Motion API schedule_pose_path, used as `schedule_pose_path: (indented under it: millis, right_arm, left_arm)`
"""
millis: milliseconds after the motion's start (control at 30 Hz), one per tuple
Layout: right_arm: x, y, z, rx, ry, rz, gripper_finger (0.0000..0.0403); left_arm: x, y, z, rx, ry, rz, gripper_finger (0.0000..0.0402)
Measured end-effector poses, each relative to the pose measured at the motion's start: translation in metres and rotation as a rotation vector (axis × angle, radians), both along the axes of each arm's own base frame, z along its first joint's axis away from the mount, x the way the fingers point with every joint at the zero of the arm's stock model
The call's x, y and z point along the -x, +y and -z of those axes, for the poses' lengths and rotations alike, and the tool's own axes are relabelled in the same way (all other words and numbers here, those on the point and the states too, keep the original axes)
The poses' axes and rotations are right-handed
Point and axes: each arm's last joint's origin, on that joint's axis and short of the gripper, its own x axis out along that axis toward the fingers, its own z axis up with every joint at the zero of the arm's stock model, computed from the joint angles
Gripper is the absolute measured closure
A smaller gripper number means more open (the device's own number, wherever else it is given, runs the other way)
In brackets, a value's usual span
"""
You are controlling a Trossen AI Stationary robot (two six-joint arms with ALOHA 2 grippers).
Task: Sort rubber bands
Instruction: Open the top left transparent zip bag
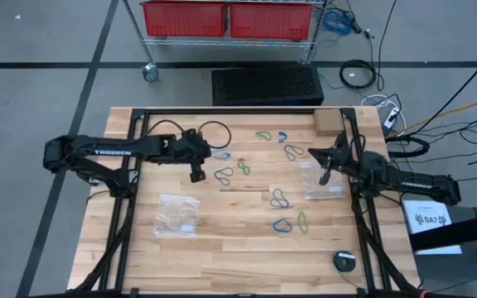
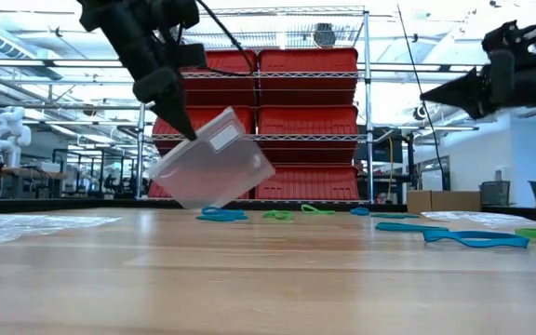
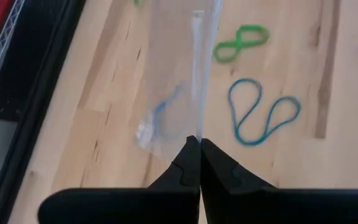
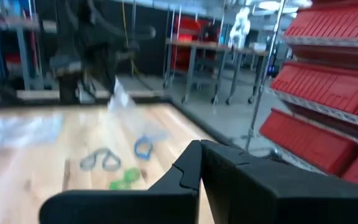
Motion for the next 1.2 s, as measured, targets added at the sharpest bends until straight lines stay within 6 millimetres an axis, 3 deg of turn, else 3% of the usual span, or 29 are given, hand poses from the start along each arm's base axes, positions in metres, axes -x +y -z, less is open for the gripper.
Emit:
schedule_pose_path:
  millis: [167, 333, 567, 733, 867, 967, 1067, 1200]
  right_arm:
    - [0.002, 0.001, -0.014, -0.004, -0.155, -0.011, 0.0403]
    - [0.001, 0.000, -0.015, -0.086, -0.206, -0.013, 0.0403]
    - [-0.011, -0.002, -0.005, -0.119, -0.096, -0.036, 0.0397]
    - [-0.028, -0.005, -0.009, -0.201, -0.032, -0.031, 0.0344]
    - [-0.053, -0.009, -0.028, -0.202, 0.067, -0.058, 0.0288]
    - [-0.082, -0.012, -0.045, -0.157, 0.153, -0.131, 0.0258]
    - [-0.119, -0.018, -0.061, -0.130, 0.219, -0.155, 0.0244]
    - [-0.169, -0.029, -0.065, -0.120, 0.358, -0.151, 0.0241]
  left_arm:
    - [-0.009, -0.002, -0.006, -0.042, -0.086, 0.055, 0.0401]
    - [-0.018, -0.001, -0.009, -0.085, -0.159, 0.095, 0.0401]
    - [-0.031, 0.001, 0.000, -0.076, -0.175, 0.136, 0.0401]
    - [-0.036, 0.002, 0.010, -0.070, -0.144, 0.136, 0.0401]
    - [-0.042, 0.003, 0.011, -0.088, -0.174, 0.141, 0.0401]
    - [-0.046, 0.004, 0.010, -0.118, -0.201, 0.161, 0.0401]
    - [-0.048, 0.005, 0.006, -0.142, -0.239, 0.170, 0.0401]
    - [-0.049, 0.005, 0.005, -0.159, -0.253, 0.179, 0.0401]
